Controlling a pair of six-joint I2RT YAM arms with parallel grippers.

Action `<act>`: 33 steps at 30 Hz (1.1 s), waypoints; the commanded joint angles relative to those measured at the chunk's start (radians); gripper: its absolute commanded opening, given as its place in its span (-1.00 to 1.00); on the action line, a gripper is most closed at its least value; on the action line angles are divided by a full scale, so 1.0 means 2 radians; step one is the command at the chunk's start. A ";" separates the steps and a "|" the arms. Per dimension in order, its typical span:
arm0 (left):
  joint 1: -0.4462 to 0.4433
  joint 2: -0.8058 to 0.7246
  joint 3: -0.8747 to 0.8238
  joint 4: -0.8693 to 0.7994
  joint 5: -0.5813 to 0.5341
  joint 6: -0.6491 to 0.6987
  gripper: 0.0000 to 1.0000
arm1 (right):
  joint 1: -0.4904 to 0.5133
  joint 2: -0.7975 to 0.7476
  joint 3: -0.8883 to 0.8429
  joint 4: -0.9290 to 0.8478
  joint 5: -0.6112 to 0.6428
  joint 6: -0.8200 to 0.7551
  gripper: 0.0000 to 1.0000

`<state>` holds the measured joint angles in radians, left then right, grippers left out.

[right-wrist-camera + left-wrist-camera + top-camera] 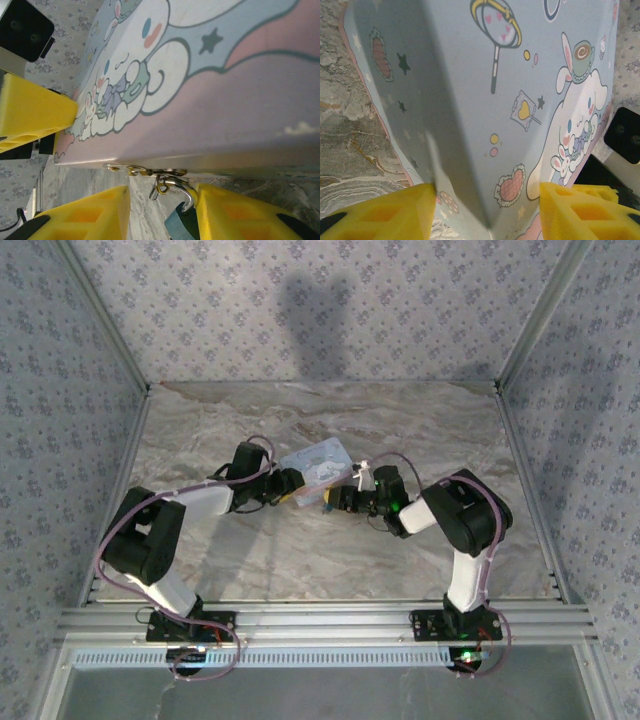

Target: Unlock a padlock with a key

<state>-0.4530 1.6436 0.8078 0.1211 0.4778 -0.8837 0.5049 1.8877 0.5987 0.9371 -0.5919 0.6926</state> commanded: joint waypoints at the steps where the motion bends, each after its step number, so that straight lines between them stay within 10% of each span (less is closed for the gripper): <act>1: -0.007 0.007 -0.015 -0.053 -0.013 0.004 0.10 | 0.003 0.010 0.007 0.006 -0.005 0.003 -0.28; 20: -0.008 0.007 -0.014 -0.057 -0.014 0.005 0.10 | 0.002 0.009 0.003 -0.006 0.007 0.012 -0.98; 33: -0.009 0.007 -0.017 -0.055 -0.014 0.008 0.10 | -0.006 0.001 -0.017 0.034 0.038 0.057 -1.00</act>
<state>-0.4530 1.6436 0.8078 0.1207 0.4778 -0.8837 0.5018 1.8927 0.5735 0.9611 -0.5533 0.7712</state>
